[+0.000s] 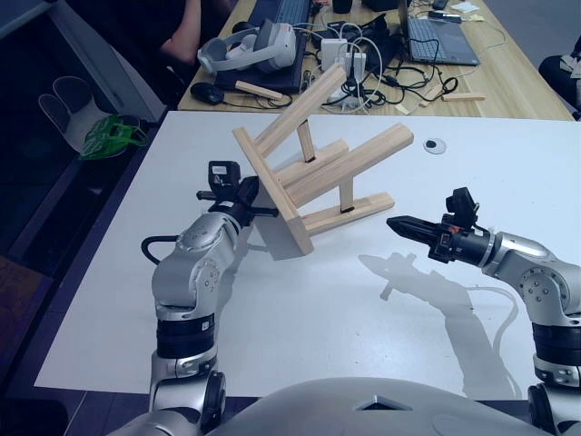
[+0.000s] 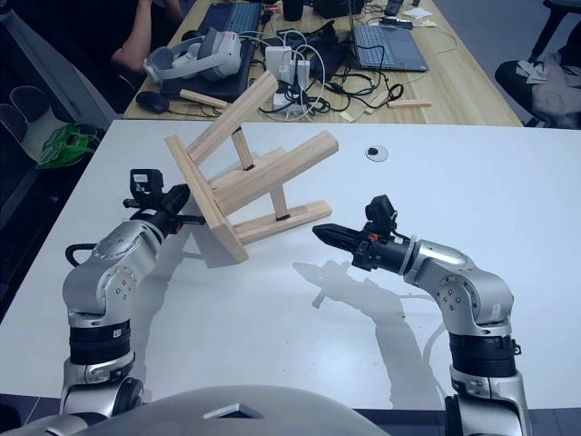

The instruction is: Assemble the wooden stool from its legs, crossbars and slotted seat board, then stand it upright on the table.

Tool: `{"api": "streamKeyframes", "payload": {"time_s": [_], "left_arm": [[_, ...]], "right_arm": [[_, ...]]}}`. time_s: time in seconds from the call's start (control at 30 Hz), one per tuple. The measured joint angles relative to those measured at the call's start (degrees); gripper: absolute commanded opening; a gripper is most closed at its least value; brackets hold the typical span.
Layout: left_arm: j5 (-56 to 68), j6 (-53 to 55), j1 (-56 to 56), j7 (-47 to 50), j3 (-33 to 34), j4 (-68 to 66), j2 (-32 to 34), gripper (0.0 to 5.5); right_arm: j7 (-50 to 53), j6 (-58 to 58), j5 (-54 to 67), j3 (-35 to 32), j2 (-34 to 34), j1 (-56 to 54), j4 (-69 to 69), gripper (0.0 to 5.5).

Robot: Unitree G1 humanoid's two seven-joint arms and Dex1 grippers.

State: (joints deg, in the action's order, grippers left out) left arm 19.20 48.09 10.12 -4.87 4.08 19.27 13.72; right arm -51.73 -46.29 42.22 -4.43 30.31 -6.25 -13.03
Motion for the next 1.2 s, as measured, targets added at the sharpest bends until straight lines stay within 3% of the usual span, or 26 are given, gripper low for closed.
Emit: {"api": "streamKeyframes", "payload": {"time_s": [0.53,1.2], "left_arm": [[1.62,2.35,-2.23,-9.9,-6.41,4.09,1.96,0.02],[-0.46,-1.72,5.06,-12.01,-16.15,-3.75,-5.9,0.02]], "right_arm": [[0.13,0.09,-0.45,0.85,-0.02,1.09,-0.1,0.0],[1.52,1.3,-0.47,-4.21,1.49,-0.88,4.93,0.0]]}}
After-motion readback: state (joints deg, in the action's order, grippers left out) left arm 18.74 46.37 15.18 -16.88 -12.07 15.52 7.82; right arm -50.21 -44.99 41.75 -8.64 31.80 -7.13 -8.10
